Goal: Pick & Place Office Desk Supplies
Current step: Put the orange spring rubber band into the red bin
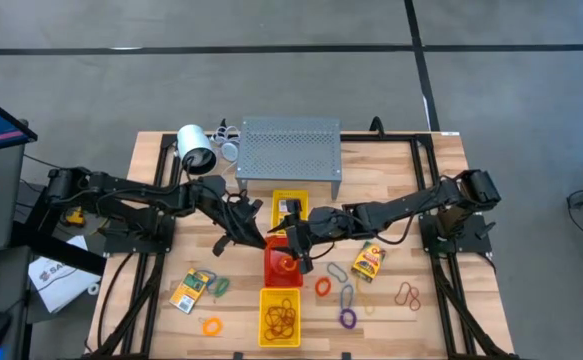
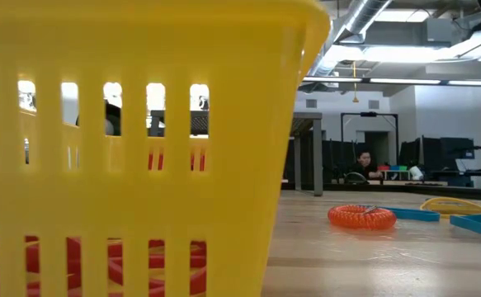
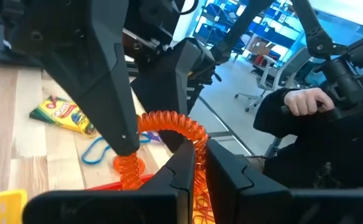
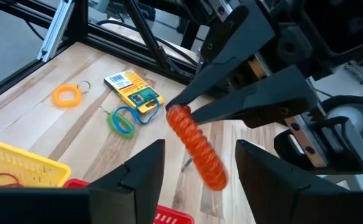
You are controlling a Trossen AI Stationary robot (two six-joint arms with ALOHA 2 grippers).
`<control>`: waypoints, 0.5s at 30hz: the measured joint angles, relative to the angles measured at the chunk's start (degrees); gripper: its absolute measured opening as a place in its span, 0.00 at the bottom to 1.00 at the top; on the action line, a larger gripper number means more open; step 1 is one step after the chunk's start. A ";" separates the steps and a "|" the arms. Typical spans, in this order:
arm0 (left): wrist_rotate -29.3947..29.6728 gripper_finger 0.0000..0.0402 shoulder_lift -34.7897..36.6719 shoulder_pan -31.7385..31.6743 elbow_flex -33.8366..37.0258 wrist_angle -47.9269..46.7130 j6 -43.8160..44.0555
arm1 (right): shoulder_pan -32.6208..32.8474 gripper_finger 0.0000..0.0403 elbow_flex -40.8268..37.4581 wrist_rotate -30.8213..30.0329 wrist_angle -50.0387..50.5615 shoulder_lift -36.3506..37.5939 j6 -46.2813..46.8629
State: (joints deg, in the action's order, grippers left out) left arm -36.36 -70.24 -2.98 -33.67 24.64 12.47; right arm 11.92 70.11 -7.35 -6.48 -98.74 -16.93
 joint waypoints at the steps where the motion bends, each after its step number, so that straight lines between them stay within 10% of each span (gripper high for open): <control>1: -0.02 0.05 0.00 0.00 0.00 -0.01 0.00 | 0.03 0.47 0.00 0.00 0.00 0.00 0.00; 15: 0.01 0.05 0.00 0.00 0.00 -0.11 0.00 | 0.01 0.20 0.00 0.04 0.22 0.00 0.26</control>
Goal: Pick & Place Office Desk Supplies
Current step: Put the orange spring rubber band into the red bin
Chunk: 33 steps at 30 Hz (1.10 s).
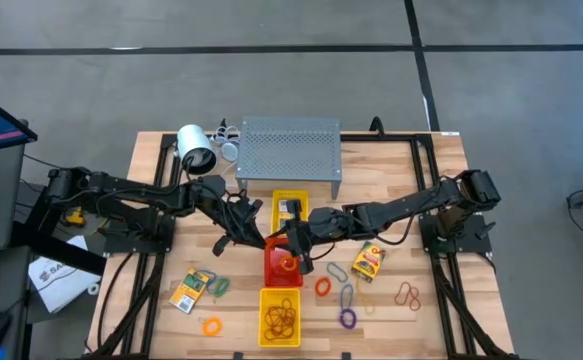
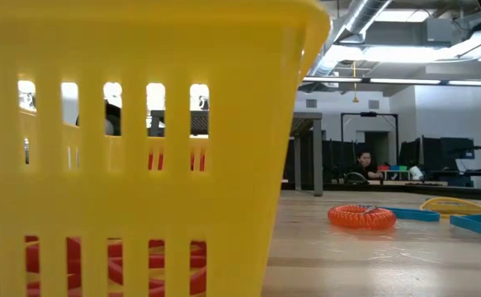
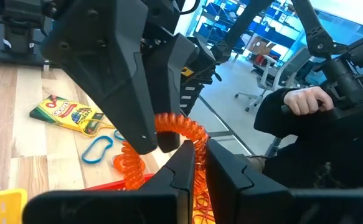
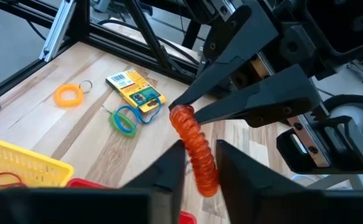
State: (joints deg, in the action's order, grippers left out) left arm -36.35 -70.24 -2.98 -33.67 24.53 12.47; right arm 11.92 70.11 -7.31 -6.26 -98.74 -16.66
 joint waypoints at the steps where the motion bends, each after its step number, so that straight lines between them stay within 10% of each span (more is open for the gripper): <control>1: 0.02 0.05 0.00 0.00 0.00 -0.02 0.02 | 0.00 0.16 0.00 0.00 0.02 0.00 0.02; 6: 0.04 0.05 0.00 0.00 0.00 -0.04 0.01 | -0.07 0.03 0.00 0.00 0.02 0.00 0.07; 33: 4.52 0.39 1.31 -1.18 0.00 1.31 -7.63 | 0.28 0.02 -0.04 -0.02 2.11 0.88 0.20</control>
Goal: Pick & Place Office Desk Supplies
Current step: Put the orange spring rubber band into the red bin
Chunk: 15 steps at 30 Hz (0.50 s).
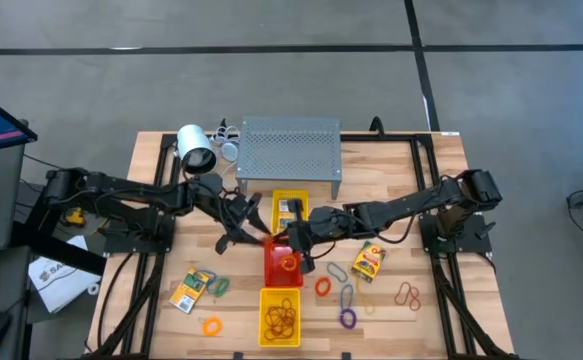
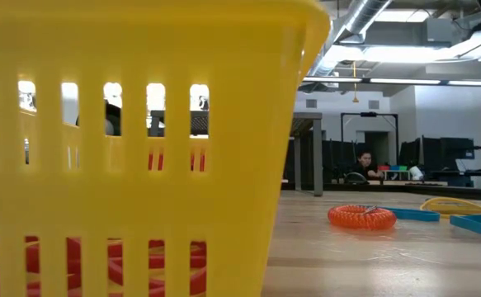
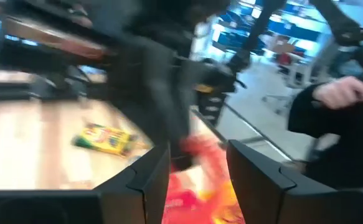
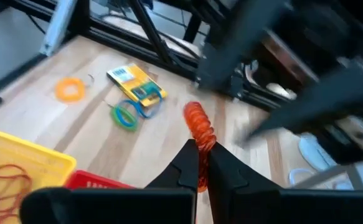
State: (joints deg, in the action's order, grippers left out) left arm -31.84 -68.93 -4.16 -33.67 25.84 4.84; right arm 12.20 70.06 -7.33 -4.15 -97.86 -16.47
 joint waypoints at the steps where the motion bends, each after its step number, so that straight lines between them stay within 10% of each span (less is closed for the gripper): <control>1: -0.02 0.39 0.09 -0.39 -0.08 -0.06 -0.37 | 0.15 0.01 0.01 0.11 0.00 0.24 0.00; 15: -0.66 0.40 9.70 -3.76 -0.02 -14.46 -3.53 | 3.07 0.01 0.04 0.29 5.93 3.31 3.87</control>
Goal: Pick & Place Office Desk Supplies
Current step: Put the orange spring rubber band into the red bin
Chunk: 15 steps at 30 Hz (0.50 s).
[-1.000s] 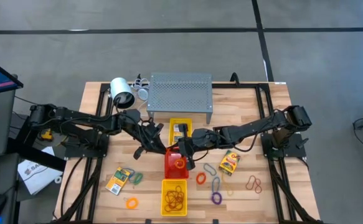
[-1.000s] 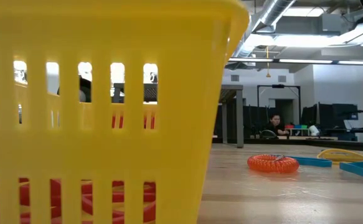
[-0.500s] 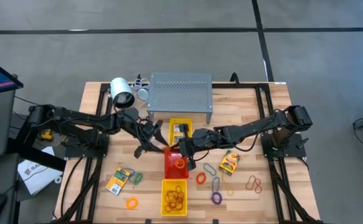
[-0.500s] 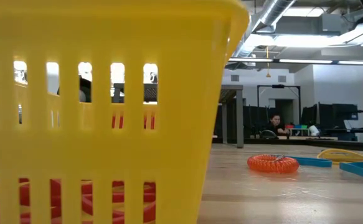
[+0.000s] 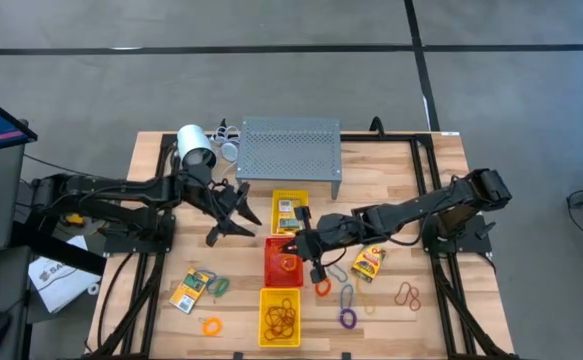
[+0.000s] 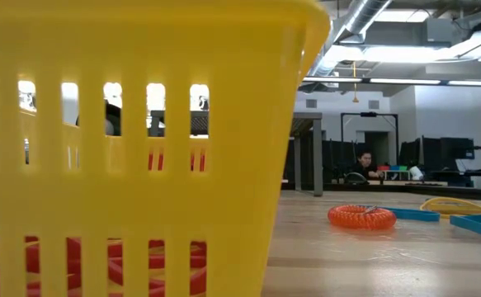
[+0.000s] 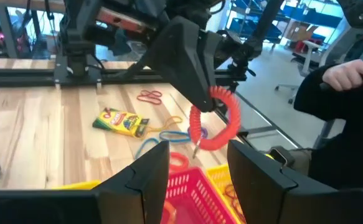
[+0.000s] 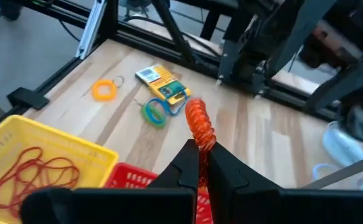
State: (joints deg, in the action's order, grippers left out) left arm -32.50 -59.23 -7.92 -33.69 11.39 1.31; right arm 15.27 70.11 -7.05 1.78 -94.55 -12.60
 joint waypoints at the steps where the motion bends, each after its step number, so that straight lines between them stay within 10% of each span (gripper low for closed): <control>1: 0.01 0.40 0.53 0.00 0.00 -1.01 -0.01 | 0.15 0.01 0.00 0.15 0.53 -0.23 0.68; 15: -0.19 0.39 5.98 0.55 13.93 12.98 6.47 | 0.05 0.01 -5.47 4.72 -3.10 -0.37 10.12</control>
State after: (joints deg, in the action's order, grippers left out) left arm -32.68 -53.25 -7.38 -19.76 24.37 7.79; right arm 15.32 64.64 -2.33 -1.31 -94.92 -2.48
